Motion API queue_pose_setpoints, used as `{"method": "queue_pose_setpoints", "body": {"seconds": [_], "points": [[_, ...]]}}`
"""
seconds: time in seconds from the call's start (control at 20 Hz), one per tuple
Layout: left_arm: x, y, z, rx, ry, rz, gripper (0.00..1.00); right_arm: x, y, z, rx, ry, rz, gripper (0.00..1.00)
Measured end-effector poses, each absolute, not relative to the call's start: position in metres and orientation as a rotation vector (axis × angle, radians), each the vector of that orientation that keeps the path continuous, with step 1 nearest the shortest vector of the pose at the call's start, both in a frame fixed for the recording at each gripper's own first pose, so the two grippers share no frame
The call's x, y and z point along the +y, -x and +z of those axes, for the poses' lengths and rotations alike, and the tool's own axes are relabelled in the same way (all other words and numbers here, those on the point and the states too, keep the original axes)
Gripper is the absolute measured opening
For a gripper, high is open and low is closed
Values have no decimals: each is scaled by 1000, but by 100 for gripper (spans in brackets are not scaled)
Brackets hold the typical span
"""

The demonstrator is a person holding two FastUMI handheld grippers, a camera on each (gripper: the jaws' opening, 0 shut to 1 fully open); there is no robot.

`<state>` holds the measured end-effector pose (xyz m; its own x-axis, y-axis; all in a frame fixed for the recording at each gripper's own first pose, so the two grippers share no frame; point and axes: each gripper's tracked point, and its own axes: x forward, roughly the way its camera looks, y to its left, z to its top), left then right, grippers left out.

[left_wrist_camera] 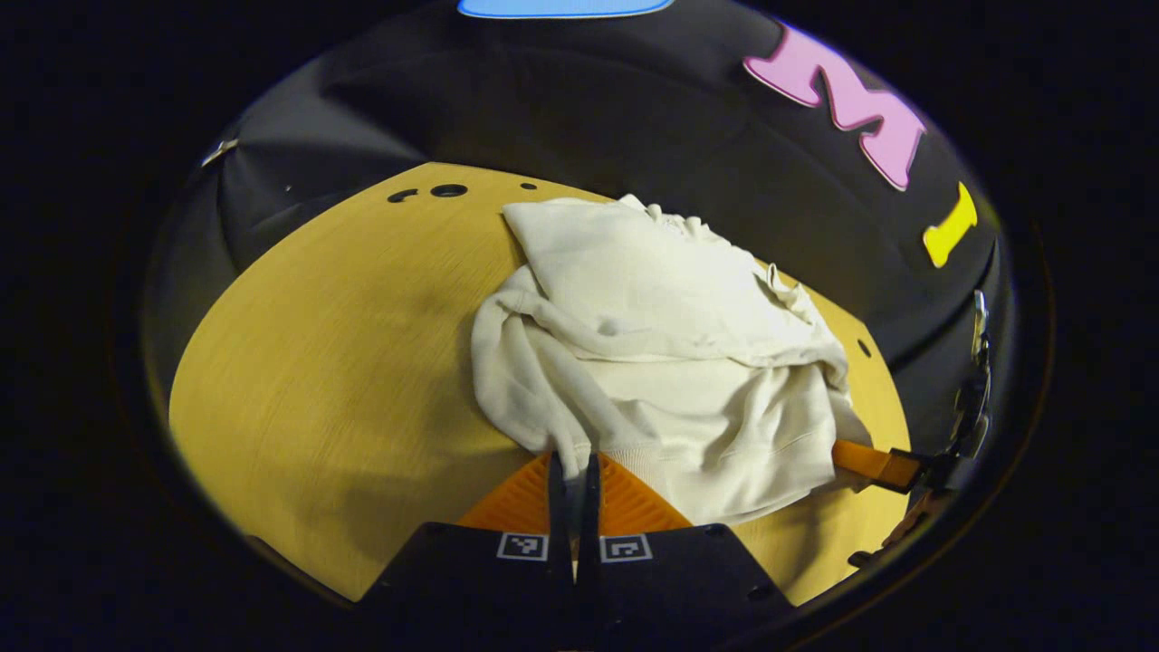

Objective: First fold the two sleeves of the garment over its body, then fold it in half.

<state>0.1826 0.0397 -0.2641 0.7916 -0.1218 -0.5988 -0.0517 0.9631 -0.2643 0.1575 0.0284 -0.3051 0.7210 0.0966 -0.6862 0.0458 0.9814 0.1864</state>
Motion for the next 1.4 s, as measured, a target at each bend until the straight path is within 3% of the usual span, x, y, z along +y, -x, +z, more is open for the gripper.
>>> {"method": "queue_pose_setpoints", "body": {"seconds": [1.05, 1.4], "points": [[60, -332, -121, 278, 283, -35, 6, 31, -334, -181, 426, -187, 32, 5], [73, -417, -107, 249, 257, -26, 6, 40, -412, -157, 321, -123, 44, 5]]}}
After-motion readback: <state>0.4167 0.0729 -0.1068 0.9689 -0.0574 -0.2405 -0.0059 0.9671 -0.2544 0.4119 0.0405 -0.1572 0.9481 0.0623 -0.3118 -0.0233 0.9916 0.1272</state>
